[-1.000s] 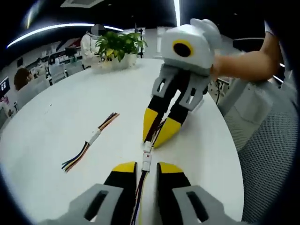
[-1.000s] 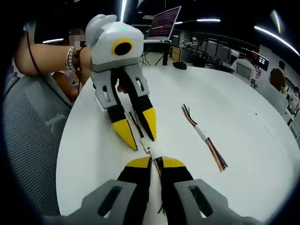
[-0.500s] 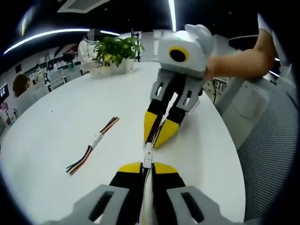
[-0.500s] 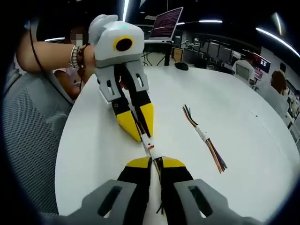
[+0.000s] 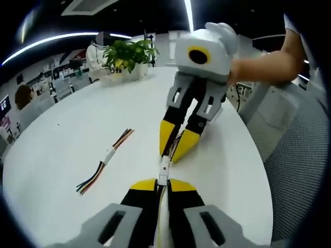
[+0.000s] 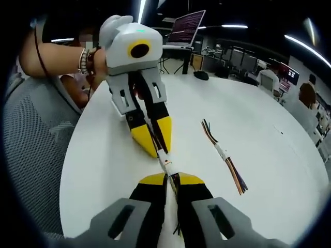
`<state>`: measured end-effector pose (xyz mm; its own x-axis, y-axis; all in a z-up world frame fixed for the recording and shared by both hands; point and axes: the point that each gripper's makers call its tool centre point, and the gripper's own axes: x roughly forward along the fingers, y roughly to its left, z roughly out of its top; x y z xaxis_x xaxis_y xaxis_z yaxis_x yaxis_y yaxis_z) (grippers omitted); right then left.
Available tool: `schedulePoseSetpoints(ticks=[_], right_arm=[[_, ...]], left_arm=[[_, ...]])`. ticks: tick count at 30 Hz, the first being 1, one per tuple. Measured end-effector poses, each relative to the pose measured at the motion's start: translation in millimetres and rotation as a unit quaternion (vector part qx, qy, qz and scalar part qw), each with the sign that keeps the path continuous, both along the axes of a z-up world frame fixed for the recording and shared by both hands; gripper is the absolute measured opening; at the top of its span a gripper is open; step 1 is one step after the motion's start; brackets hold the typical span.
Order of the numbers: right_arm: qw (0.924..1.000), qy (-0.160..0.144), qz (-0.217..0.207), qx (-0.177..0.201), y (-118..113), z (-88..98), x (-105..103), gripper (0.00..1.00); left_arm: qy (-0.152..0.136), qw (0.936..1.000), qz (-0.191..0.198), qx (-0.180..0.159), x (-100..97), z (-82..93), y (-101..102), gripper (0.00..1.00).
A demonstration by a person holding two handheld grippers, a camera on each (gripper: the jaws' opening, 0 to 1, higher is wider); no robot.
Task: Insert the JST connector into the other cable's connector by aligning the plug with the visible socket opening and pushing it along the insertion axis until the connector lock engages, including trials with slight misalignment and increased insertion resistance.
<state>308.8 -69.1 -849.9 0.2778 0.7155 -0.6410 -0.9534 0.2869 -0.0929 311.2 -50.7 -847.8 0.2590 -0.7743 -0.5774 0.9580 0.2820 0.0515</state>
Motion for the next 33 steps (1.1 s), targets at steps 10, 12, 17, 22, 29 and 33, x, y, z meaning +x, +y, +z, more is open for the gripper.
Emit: schedulePoseSetpoints(ticks=[10,12,17,22,29,33], right_arm=[[0.9997,0.000,0.020,-0.017,-0.5,-2.6,-6.1,0.04],[0.9996,-0.006,0.018,-0.022,-1.2,-2.8,-4.0,0.04],[0.9998,-0.007,0.014,-0.016,-0.8,0.2,-2.0,0.03],[0.9998,-0.002,0.012,-0.017,-0.6,-1.4,-3.1,0.03],[0.9997,-0.002,0.013,-0.019,-0.7,-0.6,-3.2,0.03],[0.9996,-0.003,0.015,-0.023,-1.4,-0.8,-4.0,0.03]], left_arm=[[-0.023,0.9992,-0.027,0.019,-3.6,-0.6,-5.6,0.00],[-0.028,0.9988,-0.031,0.025,-3.8,-1.1,-6.4,0.00],[-0.040,0.9983,-0.033,0.024,-1.5,1.8,-4.8,0.00],[-0.048,0.9972,-0.044,0.036,-4.0,0.0,-6.0,0.00],[-0.066,0.9952,-0.055,0.047,-3.4,2.4,-7.2,0.00],[-0.073,0.9938,-0.064,0.055,-4.5,2.8,-8.2,0.00]])
